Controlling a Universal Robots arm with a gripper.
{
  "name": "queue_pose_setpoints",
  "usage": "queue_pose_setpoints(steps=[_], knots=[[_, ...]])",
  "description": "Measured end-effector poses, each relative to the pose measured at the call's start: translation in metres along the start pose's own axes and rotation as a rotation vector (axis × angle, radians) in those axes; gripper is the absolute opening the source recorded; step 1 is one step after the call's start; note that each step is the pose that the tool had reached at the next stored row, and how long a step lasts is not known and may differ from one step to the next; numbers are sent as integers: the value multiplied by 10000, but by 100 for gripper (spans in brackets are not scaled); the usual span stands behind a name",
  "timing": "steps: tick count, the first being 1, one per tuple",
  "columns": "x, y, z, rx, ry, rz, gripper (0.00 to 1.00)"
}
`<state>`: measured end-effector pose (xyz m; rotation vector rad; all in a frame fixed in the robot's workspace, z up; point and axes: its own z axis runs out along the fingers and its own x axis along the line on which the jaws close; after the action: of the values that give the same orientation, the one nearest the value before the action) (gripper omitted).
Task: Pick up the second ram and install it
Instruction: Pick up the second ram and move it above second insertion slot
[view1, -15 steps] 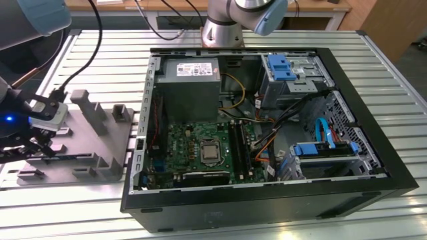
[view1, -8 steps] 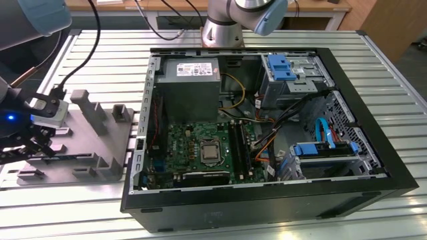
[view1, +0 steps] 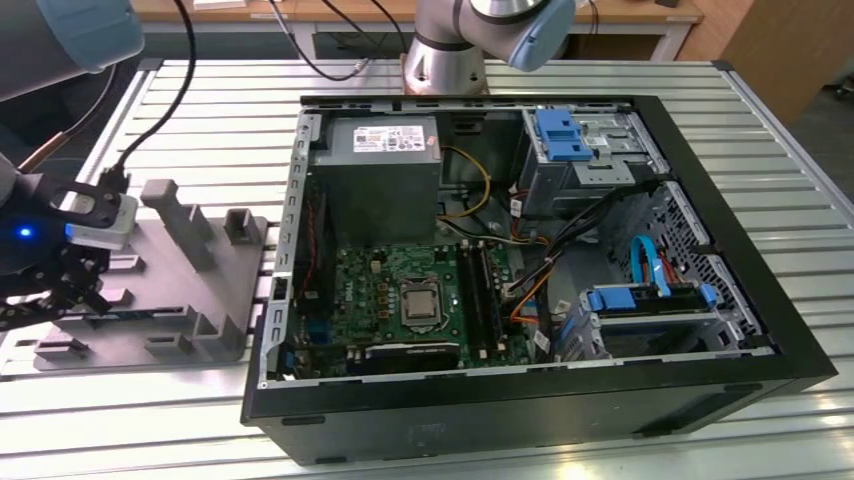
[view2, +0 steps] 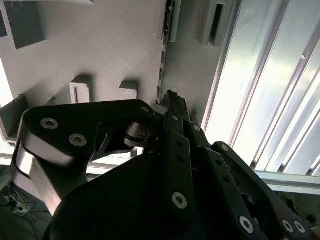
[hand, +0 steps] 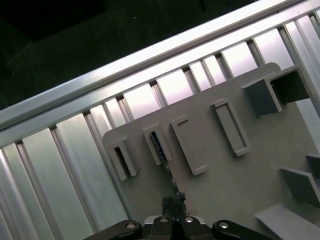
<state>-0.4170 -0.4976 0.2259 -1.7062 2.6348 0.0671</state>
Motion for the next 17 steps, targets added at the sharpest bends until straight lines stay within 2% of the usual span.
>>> queue_pose_setpoints(steps=[10, 17], knots=[[0, 0, 2, -29, 40, -1163, 10], [0, -1, 5, -58, 80, -2320, 10]])
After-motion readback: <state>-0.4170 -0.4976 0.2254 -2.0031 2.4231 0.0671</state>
